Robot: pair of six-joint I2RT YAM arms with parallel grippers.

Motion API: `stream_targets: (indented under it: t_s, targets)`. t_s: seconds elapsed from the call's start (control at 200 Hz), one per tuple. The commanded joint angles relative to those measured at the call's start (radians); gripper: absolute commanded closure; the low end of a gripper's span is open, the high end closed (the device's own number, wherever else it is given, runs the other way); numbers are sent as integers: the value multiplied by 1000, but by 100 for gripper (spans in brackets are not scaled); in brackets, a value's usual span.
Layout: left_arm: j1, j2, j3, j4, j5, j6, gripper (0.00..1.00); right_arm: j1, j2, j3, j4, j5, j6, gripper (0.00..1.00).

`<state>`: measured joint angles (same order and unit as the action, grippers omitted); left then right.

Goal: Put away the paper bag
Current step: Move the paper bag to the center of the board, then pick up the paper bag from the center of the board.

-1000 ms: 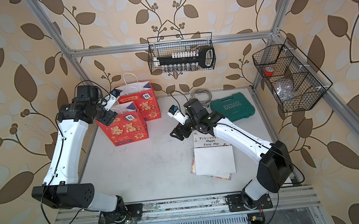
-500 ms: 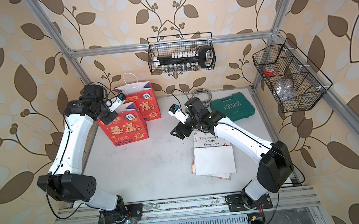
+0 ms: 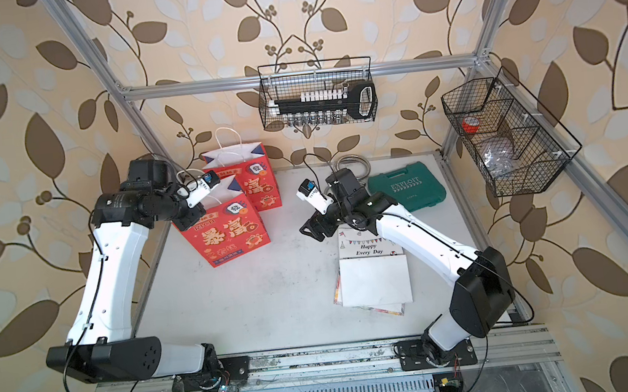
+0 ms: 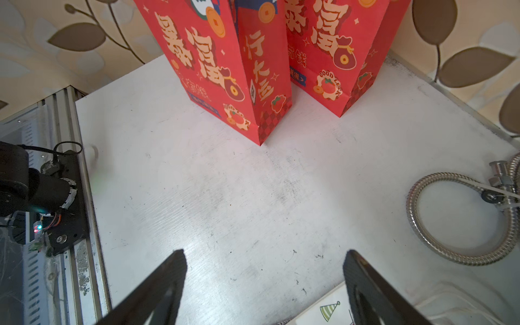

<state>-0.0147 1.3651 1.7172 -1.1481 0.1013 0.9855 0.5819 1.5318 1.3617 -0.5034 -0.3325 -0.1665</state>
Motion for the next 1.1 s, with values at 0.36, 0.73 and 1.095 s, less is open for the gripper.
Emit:
stream_targets:
  t_s: [0.36, 0.73, 1.095]
  targets:
    - [-360, -202, -251, 85, 127, 80, 100, -1, -135, -139, 149, -354, -224, 3]
    - [-493, -234, -327, 110, 53, 63, 100, 60, -180, -289, 241, -438, -195, 2]
    - [-495, -271, -384, 162, 41, 68, 100, 122, -26, -246, 489, -590, -56, 8]
